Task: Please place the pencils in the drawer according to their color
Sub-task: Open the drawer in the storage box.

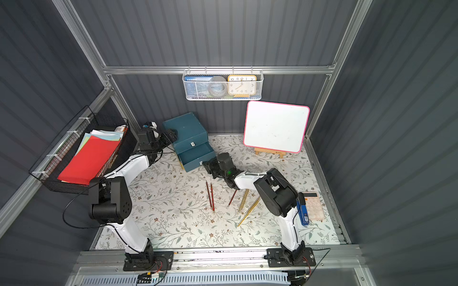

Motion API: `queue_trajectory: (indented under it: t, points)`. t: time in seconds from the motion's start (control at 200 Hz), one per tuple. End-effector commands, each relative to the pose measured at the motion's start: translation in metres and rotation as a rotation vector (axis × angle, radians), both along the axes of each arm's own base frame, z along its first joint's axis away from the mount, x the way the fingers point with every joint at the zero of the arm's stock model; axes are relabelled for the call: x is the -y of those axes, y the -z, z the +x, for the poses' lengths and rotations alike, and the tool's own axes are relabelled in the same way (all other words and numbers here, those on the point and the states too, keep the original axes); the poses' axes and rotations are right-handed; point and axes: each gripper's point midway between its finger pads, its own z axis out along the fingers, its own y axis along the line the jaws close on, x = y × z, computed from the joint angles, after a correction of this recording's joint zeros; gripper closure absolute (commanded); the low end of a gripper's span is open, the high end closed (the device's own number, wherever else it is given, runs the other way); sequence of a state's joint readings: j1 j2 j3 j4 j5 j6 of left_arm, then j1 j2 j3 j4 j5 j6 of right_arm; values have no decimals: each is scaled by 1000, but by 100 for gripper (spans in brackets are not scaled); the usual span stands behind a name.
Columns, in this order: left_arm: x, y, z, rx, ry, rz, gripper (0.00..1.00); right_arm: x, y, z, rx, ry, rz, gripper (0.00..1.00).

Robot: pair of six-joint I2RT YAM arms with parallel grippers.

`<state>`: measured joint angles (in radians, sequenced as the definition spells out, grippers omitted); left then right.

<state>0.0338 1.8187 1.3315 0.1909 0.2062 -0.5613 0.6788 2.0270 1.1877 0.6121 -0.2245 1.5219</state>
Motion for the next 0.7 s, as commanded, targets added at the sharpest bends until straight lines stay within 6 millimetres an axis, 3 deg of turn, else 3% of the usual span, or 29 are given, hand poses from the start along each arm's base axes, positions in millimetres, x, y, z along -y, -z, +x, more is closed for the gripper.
queue_trajectory:
  t: [0.0, 0.43, 0.695]
  points:
    - [0, 31, -12, -96, 10, 13, 0, 3, -11, -8, 27, -15, 11, 100]
    - [0, 31, -13, -90, 6, 7, 0, 22, -1, -28, 2, -11, -3, 100]
    - [0, 32, -13, -87, 2, 0, 0, 23, 4, -36, -13, -30, -6, 100]
